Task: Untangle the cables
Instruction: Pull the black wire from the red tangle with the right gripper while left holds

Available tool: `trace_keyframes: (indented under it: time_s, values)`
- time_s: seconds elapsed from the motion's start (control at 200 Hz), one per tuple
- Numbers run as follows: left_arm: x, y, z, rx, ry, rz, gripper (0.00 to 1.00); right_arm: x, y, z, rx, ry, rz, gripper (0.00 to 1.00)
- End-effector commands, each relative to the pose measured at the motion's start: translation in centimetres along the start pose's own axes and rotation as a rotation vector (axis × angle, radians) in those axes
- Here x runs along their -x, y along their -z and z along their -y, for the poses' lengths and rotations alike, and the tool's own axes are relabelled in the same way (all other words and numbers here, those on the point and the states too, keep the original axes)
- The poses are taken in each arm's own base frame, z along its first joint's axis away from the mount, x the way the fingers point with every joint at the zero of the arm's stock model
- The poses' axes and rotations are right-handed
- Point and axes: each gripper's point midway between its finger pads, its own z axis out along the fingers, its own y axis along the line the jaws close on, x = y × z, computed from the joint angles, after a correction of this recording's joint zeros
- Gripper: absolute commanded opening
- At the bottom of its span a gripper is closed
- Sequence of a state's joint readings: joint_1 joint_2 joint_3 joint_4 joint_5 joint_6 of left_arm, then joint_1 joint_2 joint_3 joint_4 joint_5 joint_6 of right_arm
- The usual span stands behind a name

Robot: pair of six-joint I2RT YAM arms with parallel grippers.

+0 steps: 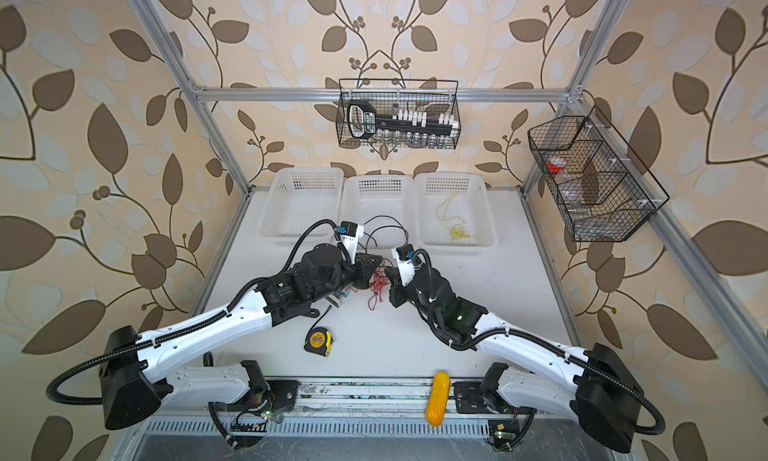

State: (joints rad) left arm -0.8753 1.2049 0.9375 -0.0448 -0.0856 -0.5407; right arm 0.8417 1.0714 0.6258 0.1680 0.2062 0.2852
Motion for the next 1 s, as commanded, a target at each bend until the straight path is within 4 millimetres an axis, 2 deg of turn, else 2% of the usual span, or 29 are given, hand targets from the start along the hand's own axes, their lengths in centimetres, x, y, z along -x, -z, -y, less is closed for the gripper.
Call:
trace_keyframes:
  time_s: [0.0, 0.09, 0.19, 0.42, 0.73, 1.0]
  values:
    - [-0.2, 0.5, -2.4, 0.094, 0.006, 0.011, 0.27, 2.1, 1.2, 2.6, -0.121, -0.019, 0.008, 0.00]
    - [-1.0, 0.3, -2.9, 0.101, 0.005, -0.009, 0.38, 2.5, 1.6, 3.0, -0.150, -0.011, -0.015, 0.00]
    - [-1.8, 0.2, -3.1, 0.093, 0.005, -0.026, 0.43, 2.9, 1.7, 3.0, -0.163, -0.015, -0.035, 0.00]
    - [-3.4, -0.5, -2.0, -0.017, 0.012, -0.051, 0.45, 2.9, 0.9, 2.4, -0.148, -0.044, -0.055, 0.00]
    - [-3.0, -1.6, 0.6, -0.126, 0.030, -0.070, 0.47, 2.5, 0.4, 1.7, -0.146, -0.032, -0.057, 0.00]
    - [-4.9, -3.8, 0.2, -0.117, 0.084, -0.144, 0.38, 3.1, 0.4, 1.3, -0.134, -0.037, -0.040, 0.00]
